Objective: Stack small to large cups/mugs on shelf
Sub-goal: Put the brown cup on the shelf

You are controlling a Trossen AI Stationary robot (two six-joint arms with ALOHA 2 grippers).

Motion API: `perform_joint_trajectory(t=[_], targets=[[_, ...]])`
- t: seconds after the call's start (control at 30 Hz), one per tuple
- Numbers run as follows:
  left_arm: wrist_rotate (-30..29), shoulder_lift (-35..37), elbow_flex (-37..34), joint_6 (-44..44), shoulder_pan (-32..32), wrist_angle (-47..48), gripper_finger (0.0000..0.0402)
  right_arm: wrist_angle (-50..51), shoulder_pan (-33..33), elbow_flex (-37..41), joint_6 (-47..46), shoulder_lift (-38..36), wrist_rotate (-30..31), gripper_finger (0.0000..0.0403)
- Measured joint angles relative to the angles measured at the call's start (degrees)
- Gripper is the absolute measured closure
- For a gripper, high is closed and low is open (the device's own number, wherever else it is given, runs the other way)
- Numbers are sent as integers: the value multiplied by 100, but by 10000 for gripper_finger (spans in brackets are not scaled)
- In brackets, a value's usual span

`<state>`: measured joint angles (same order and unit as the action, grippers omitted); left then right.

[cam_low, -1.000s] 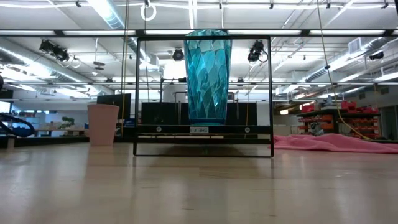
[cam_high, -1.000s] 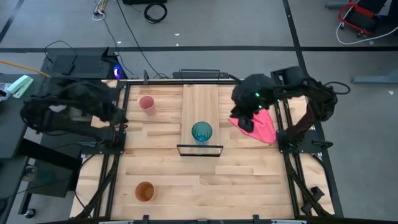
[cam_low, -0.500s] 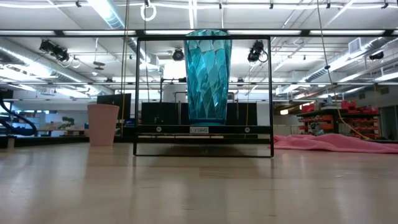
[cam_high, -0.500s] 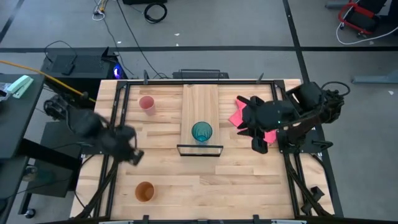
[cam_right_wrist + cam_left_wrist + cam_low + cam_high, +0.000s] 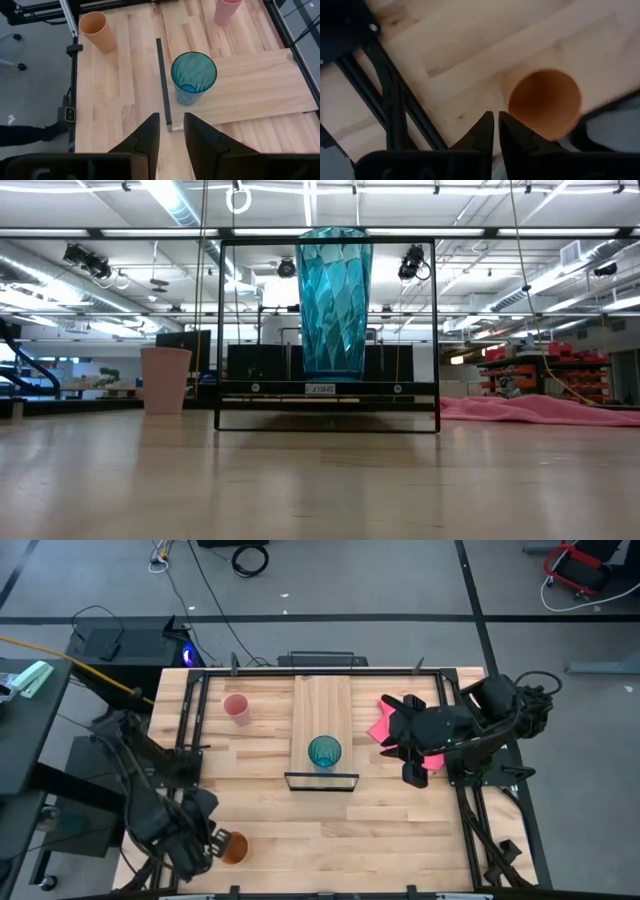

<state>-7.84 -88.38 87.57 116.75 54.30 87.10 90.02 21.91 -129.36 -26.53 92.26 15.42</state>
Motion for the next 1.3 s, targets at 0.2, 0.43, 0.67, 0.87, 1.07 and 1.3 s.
perform_joint_trajectory(t=[0.2,0.43,0.67,0.87,1.07,1.3], targets=[[-7,-230,0,114,-10,-205,340,-3,0,179,-162,3,61,307],[-12,-311,0,228,-34,-448,304,0,90,766,-230,10,59,307],[17,-399,-283,282,-129,-906,290,-1,118,1344,-393,11,51,307],[411,-398,-842,568,-141,-1167,289,0,246,1484,-485,10,17,307],[469,-386,-1173,552,-144,-1680,291,0,373,1484,-489,8,18,307],[448,-383,-1364,563,-179,-2090,285,-2,372,1484,-487,8,18,307]])
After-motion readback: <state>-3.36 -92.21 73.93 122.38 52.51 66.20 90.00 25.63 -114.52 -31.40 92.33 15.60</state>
